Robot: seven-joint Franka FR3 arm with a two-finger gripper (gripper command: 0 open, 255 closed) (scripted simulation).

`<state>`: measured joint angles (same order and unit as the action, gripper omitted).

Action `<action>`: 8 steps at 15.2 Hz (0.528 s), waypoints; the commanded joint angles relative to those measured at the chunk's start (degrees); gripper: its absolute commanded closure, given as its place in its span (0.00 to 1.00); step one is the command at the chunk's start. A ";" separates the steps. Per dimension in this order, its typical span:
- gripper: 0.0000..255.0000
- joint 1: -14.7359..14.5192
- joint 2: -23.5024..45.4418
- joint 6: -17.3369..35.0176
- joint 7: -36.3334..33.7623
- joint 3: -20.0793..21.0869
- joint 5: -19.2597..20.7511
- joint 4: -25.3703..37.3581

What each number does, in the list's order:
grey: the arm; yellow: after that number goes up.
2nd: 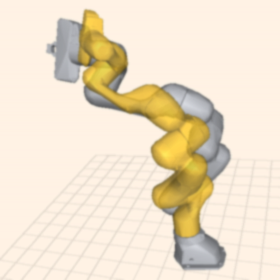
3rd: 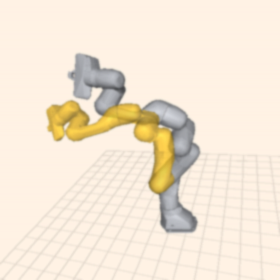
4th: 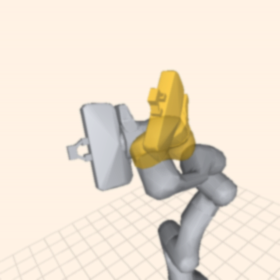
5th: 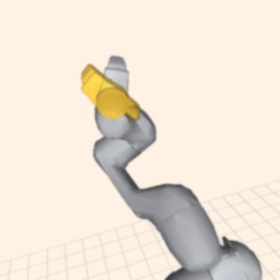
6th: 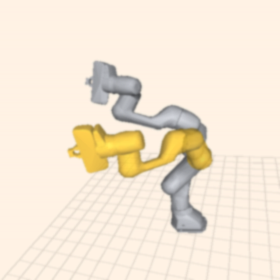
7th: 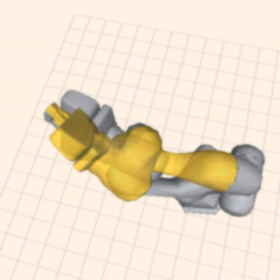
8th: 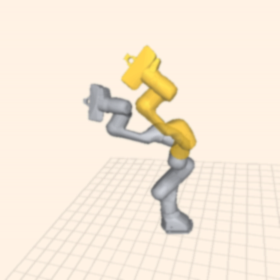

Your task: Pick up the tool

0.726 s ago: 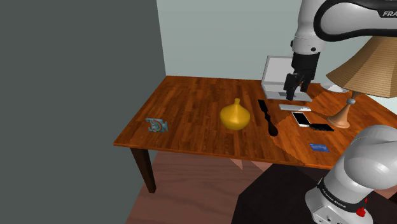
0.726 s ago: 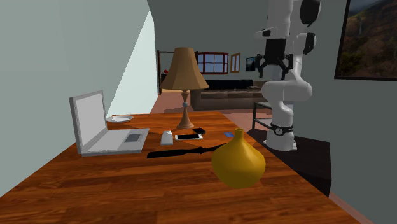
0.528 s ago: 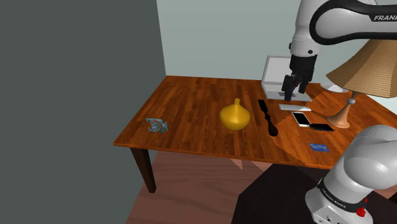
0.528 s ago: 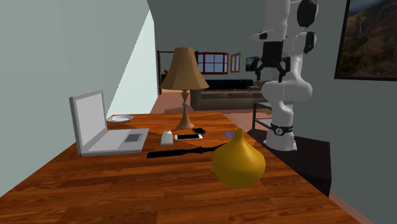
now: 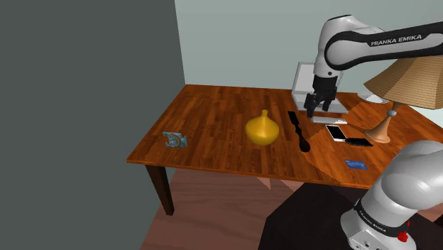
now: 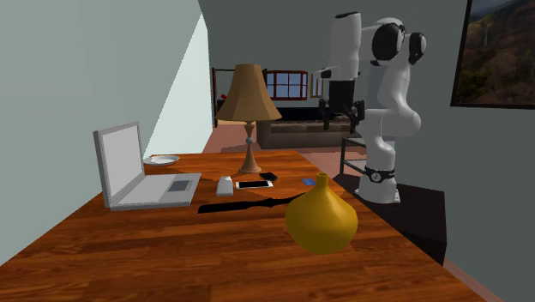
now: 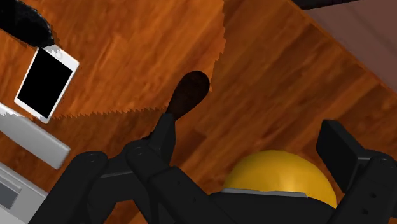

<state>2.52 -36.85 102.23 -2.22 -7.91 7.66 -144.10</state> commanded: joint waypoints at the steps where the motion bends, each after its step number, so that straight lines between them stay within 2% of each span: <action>1: 0.00 0.69 2.95 4.15 0.47 -1.48 0.52 -0.73; 8: 0.00 2.45 16.21 17.26 3.17 -6.86 0.66 0.48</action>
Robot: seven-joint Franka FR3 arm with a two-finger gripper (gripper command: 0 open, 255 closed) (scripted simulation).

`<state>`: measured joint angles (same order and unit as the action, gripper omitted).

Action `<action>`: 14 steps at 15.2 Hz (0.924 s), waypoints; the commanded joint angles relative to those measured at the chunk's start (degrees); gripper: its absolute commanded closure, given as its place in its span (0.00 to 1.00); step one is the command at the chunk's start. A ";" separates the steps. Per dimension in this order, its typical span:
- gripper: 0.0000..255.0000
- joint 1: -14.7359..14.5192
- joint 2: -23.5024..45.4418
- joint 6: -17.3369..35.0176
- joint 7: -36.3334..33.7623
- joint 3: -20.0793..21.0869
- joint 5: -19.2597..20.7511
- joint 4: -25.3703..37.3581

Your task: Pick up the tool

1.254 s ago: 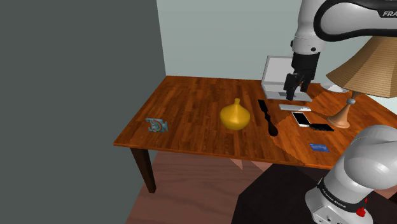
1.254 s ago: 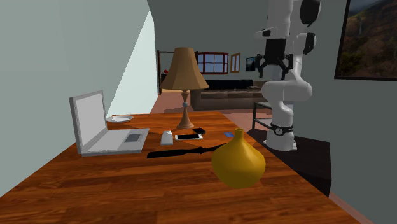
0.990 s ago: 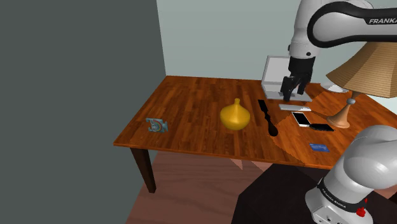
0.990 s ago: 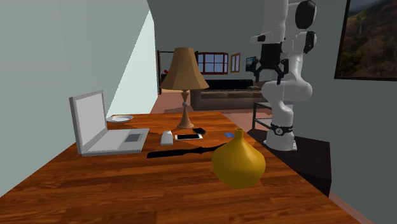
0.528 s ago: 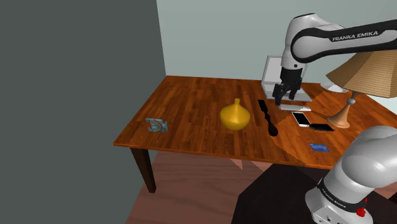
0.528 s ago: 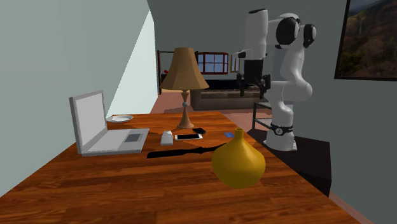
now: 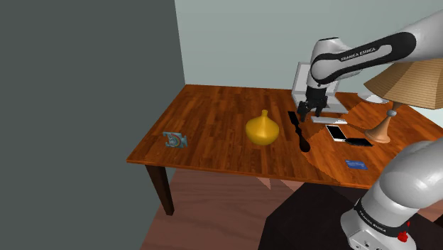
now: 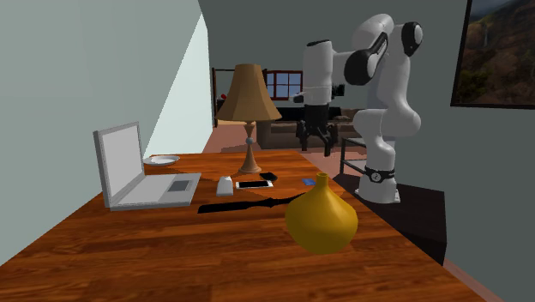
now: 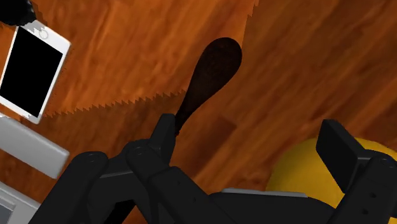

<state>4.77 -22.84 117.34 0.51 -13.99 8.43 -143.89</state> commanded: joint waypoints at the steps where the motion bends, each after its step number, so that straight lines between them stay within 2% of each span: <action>1: 0.00 0.36 4.29 3.89 0.96 -1.53 -0.40 0.76; 7: 0.00 1.13 17.63 13.20 5.28 -5.50 -4.42 5.22; 14: 0.00 3.71 34.03 20.49 12.73 -7.11 -13.91 13.74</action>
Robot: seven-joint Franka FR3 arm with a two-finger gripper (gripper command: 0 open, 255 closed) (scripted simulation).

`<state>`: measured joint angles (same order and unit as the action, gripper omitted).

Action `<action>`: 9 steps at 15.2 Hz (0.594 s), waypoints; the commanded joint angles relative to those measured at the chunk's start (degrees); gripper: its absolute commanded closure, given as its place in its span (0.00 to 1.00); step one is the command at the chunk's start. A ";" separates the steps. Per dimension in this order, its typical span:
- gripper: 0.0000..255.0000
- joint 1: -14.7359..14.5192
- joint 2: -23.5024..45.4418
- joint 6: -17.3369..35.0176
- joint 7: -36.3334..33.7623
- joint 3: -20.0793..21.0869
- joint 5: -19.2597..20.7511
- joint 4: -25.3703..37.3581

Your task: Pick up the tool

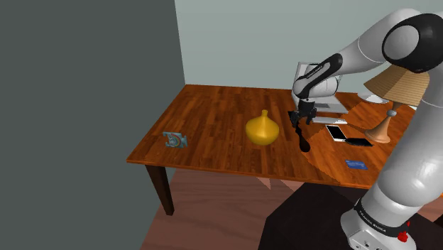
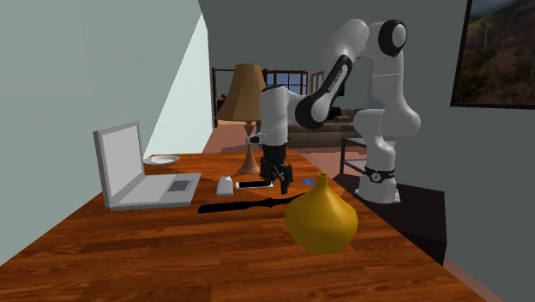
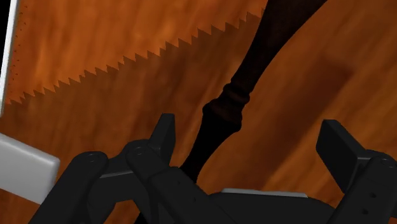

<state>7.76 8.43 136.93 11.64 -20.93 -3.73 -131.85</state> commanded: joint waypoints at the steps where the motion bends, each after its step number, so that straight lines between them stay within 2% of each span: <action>1: 0.00 1.45 5.08 1.57 2.66 0.02 -3.22 3.21; 9: 0.00 2.61 10.18 6.56 4.75 1.56 -6.28 2.98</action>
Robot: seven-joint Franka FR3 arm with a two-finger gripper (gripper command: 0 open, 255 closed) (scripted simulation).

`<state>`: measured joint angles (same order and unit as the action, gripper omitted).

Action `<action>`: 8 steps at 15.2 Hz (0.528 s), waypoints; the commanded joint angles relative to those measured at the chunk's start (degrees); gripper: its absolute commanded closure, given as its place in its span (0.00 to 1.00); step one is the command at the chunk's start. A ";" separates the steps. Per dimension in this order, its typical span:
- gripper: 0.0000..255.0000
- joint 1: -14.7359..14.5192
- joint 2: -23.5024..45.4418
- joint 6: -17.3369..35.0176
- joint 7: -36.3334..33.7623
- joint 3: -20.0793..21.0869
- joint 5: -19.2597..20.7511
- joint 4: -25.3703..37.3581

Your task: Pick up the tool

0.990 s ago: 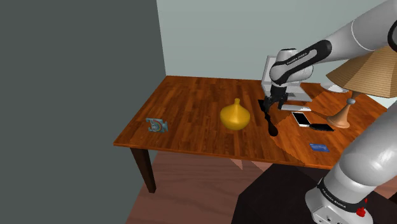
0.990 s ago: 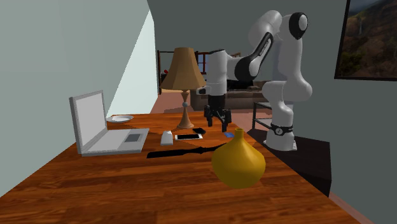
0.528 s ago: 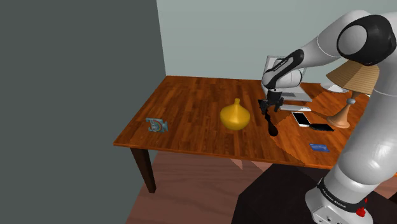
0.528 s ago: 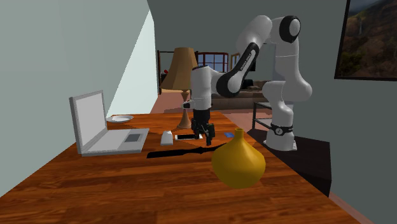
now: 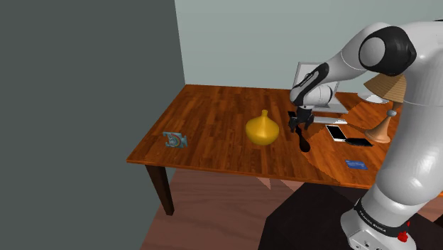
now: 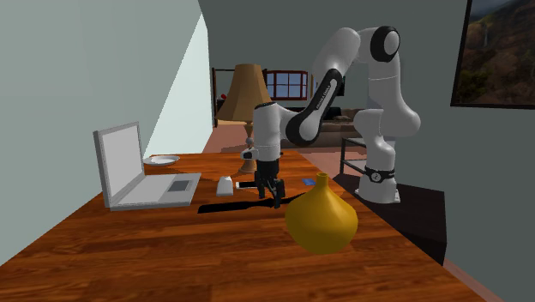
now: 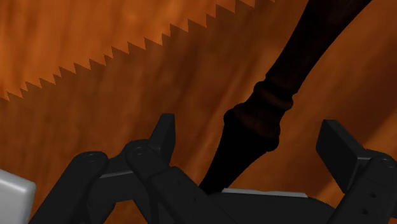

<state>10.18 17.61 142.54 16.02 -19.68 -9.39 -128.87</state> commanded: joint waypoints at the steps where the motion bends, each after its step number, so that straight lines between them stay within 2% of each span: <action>1: 0.00 0.20 1.00 0.95 0.37 0.33 -0.61 0.00; 2: 0.00 0.20 1.00 0.96 0.37 0.33 -0.61 0.00; 3: 1.00 0.17 0.96 0.93 0.32 0.33 -0.58 -0.01; 8: 1.00 0.18 1.05 0.88 0.33 0.35 -0.61 0.13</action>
<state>10.48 18.47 143.35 16.34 -19.52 -9.96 -128.73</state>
